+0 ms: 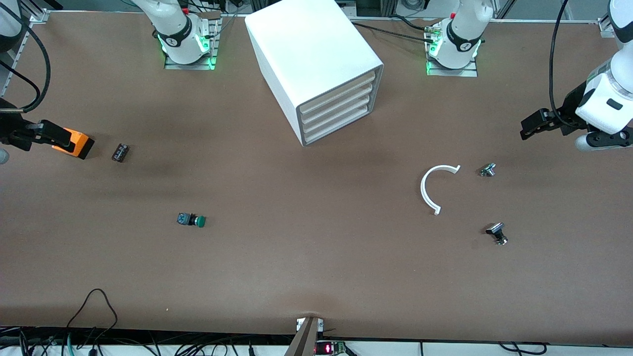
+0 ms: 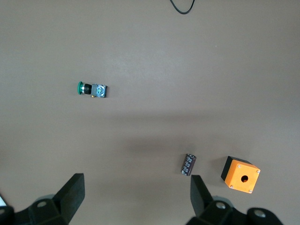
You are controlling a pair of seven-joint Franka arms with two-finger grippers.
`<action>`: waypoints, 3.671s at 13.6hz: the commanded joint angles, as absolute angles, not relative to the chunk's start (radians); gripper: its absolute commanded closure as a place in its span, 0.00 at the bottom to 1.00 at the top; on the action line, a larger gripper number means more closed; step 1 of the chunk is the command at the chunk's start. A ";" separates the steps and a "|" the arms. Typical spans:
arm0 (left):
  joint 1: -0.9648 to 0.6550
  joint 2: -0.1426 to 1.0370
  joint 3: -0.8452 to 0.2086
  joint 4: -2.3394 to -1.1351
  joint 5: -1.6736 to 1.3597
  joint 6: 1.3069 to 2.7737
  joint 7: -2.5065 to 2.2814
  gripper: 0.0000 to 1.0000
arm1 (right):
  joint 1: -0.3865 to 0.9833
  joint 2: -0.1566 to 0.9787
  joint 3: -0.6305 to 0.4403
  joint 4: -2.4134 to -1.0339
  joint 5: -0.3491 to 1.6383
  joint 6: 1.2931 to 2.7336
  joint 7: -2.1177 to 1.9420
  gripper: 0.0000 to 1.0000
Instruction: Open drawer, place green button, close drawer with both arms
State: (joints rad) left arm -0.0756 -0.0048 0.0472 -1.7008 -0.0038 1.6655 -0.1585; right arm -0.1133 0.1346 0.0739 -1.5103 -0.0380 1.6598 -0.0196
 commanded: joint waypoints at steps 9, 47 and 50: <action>-0.067 0.015 0.041 -1.663 -0.014 1.647 -0.158 0.00 | -0.095 0.135 0.101 -1.514 -0.046 1.637 -0.032 0.00; -0.270 0.600 -0.215 -2.058 -1.132 1.868 0.655 0.01 | 0.040 0.762 0.101 -1.528 -0.038 2.237 -1.123 0.00; -0.268 0.594 -0.248 -2.092 -1.140 1.905 0.658 0.10 | 0.041 0.764 0.101 -1.545 -0.038 2.244 -1.127 0.00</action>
